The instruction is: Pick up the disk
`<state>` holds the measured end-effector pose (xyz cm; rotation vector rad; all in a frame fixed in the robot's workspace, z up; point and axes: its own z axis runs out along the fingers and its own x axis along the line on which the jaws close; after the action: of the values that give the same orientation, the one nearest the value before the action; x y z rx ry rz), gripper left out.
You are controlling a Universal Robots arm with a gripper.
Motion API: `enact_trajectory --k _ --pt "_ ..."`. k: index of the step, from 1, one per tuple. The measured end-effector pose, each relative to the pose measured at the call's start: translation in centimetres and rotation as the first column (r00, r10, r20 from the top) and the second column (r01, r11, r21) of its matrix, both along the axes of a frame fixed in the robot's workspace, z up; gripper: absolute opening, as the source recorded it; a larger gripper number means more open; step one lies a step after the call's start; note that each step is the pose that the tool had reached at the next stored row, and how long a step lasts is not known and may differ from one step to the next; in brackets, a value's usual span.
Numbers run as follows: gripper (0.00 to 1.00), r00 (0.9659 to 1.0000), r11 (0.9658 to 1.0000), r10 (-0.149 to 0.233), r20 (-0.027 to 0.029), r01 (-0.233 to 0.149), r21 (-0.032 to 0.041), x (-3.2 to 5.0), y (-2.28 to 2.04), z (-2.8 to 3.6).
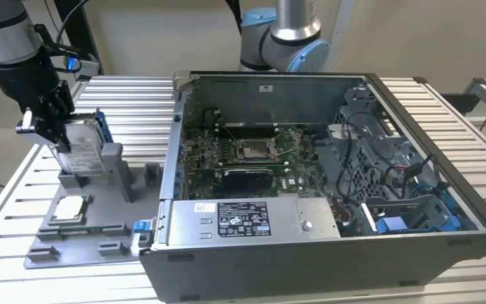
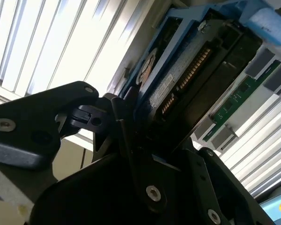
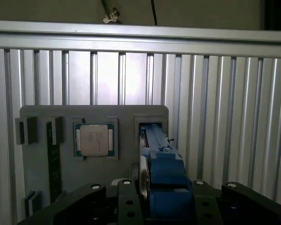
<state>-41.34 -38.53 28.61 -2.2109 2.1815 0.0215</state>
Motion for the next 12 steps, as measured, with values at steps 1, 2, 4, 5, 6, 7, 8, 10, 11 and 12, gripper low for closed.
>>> enact_trajectory --k 1,2,4,5,6,7,8,10,11,12 --pt "0.00 1.0000 1.0000 0.000 0.0000 0.000 0.0000 0.00 0.00 0.38" --pt "0.00 1.0000 1.0000 0.000 0.0001 0.000 0.0000 0.00 0.00 0.79" --pt "0.00 1.0000 1.0000 0.000 0.0000 0.000 0.0000 0.00 0.00 1.68" --pt "0.00 1.0000 1.0000 0.000 0.0000 0.000 0.0000 0.00 0.00 2.13" --pt "0.00 1.0000 1.0000 -0.001 -0.0001 0.001 0.0000 0.00 -0.01 2.58" --pt "0.00 1.0000 1.0000 -0.001 -0.0001 0.001 0.0001 0.00 -0.01 3.04" --pt "0.00 1.0000 1.0000 -0.002 -0.0001 0.002 0.0001 0.00 -0.01 3.51" --pt "0.00 1.0000 1.0000 -0.003 -0.0001 0.003 0.0003 0.00 -0.01 4.41" --pt "0.00 1.0000 1.0000 -0.004 -0.0001 0.004 0.0002 0.00 -0.01 4.88" --pt "0.00 1.0000 1.0000 -0.004 -0.0002 0.004 0.0002 0.00 -0.01 5.30"
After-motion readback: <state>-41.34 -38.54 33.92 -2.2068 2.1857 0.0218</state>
